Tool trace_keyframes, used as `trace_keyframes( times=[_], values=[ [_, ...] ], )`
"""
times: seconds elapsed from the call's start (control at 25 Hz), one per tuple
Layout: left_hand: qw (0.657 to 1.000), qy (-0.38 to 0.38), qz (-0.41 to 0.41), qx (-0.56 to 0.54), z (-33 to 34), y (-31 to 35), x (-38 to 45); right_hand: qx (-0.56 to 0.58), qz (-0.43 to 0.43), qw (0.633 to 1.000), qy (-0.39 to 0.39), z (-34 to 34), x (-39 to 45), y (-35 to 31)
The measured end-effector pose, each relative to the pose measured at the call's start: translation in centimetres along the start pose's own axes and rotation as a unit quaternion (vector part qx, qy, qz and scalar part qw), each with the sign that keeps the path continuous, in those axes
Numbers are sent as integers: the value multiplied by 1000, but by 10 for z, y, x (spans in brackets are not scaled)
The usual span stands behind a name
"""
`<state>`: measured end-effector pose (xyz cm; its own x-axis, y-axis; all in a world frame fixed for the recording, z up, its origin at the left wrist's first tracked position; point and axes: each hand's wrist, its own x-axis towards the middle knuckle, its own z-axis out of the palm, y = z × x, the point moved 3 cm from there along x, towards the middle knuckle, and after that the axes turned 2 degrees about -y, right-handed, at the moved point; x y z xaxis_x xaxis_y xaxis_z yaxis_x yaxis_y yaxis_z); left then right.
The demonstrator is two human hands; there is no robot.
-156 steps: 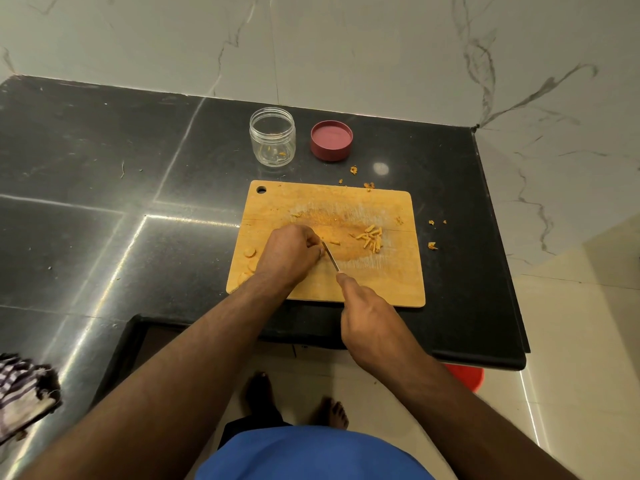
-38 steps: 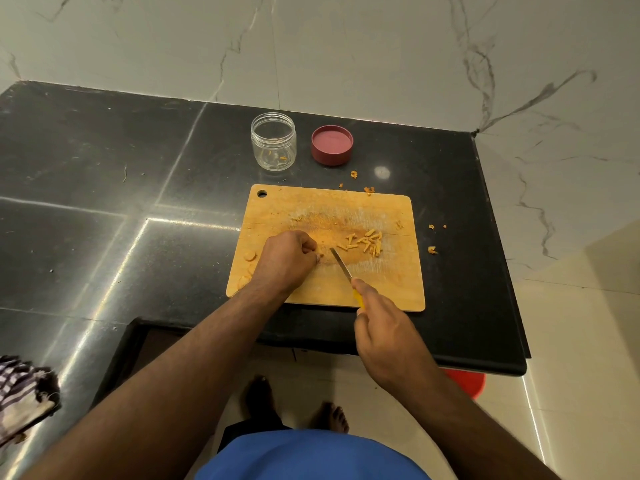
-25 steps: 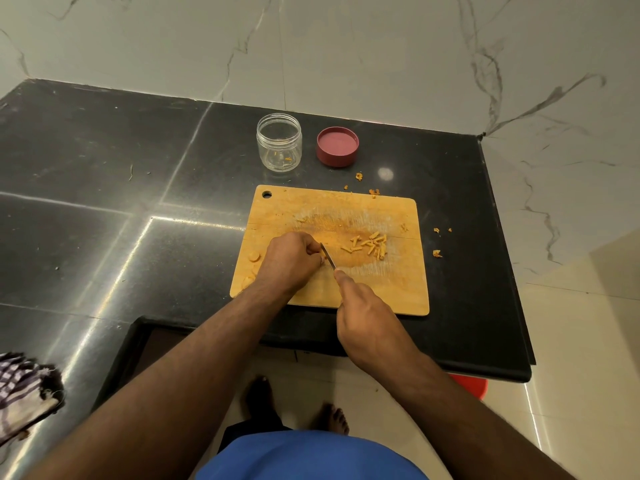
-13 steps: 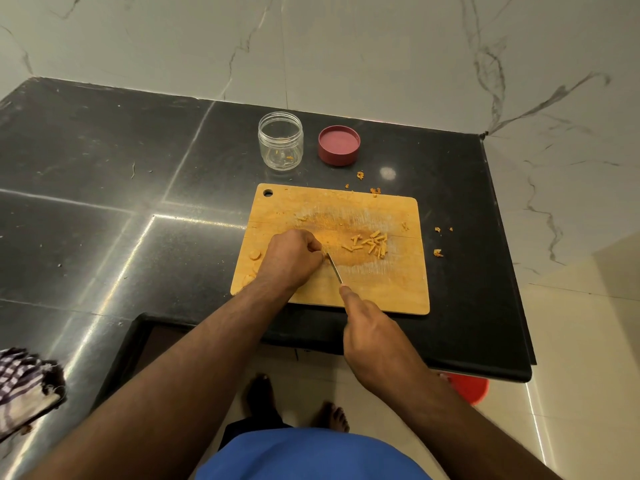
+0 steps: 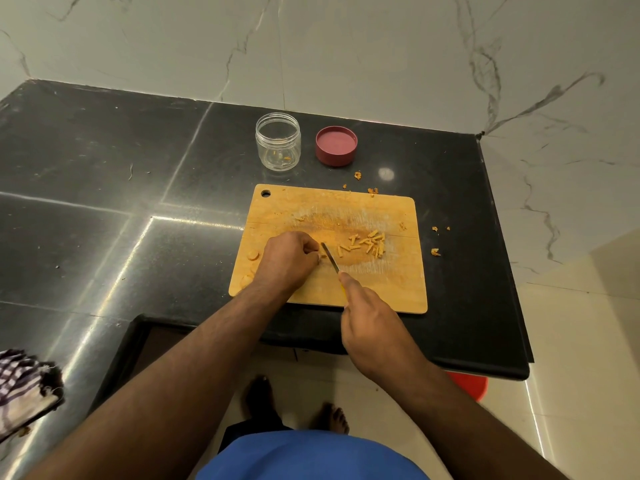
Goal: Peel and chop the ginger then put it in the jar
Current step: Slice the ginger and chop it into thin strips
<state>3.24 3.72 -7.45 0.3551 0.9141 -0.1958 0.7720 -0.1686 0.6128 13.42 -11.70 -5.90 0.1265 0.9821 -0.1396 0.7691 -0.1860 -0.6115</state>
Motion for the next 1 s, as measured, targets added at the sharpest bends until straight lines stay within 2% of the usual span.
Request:
trace_keyframes(
  times=[0.4,0.68,0.88,1.0],
  values=[
    [1000,0,6,7,-1,1,2,-12,12,999,-35,8,15,0],
    [1000,8,7,20,-2,4,0,1,37,999,-39,10,-18,1],
    [1000,-5,7,11,-1,1,0,-58,26,998,28,-10,-21,11],
    [1000,-3,10,7,-1,0,0,-16,7,999,30,-11,-15,9]
  ],
)
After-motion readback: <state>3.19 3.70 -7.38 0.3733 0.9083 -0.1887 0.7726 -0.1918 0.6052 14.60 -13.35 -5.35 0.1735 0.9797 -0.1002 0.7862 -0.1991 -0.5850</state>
